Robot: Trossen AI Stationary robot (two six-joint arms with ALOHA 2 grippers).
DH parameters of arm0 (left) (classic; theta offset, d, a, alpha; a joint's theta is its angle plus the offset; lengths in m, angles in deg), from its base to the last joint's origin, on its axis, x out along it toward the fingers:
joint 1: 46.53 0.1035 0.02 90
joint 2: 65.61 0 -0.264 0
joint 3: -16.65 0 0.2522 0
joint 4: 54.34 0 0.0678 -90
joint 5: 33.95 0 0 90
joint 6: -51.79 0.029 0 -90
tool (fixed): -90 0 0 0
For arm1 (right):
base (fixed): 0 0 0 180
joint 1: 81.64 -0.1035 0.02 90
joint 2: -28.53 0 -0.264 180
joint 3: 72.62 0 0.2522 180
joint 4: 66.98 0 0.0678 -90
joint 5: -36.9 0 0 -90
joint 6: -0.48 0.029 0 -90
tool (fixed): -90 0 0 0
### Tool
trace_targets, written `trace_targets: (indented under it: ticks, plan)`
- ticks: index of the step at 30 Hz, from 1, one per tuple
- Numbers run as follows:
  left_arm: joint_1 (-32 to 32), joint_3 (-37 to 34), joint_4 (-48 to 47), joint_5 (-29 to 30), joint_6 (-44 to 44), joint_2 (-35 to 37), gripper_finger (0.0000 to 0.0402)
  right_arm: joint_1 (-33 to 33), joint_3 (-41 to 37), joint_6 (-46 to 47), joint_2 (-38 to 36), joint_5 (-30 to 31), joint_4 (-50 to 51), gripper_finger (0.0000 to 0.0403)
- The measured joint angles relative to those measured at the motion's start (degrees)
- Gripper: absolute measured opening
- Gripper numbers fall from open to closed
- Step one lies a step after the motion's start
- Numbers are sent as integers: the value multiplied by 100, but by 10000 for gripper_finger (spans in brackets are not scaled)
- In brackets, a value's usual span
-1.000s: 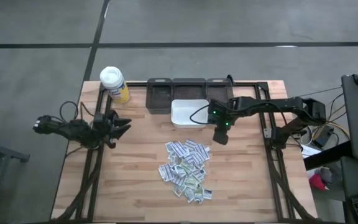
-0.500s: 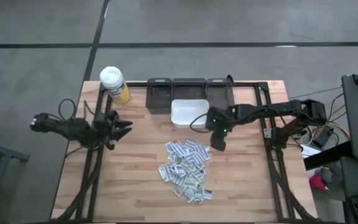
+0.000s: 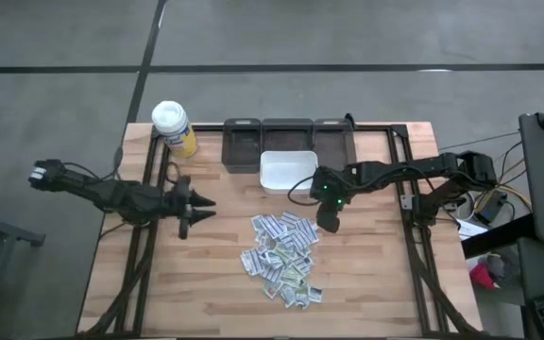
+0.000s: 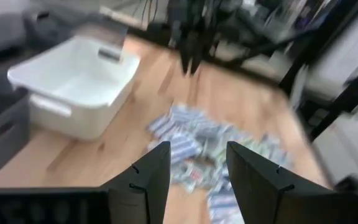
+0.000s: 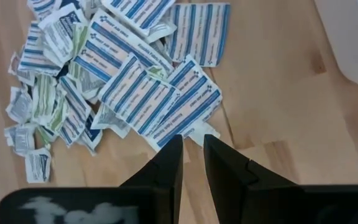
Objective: Pick & Place First Aid Supplies
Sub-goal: Put the blue bandage pack into the right black bin
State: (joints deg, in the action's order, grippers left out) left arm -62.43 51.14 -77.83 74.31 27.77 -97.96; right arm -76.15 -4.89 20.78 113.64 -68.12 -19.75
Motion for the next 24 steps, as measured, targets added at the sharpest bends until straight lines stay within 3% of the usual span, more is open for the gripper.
trace_targets:
  ticks: [11, 24]
  plan:
    - [2, -151, -548, -3, -419, -473, 161, 0, -4, 227, 28, 4, -60, 63]
    - [2, -148, -544, 81, -127, -454, 161, 2, -76, 131, 28, 17, -697, 72]
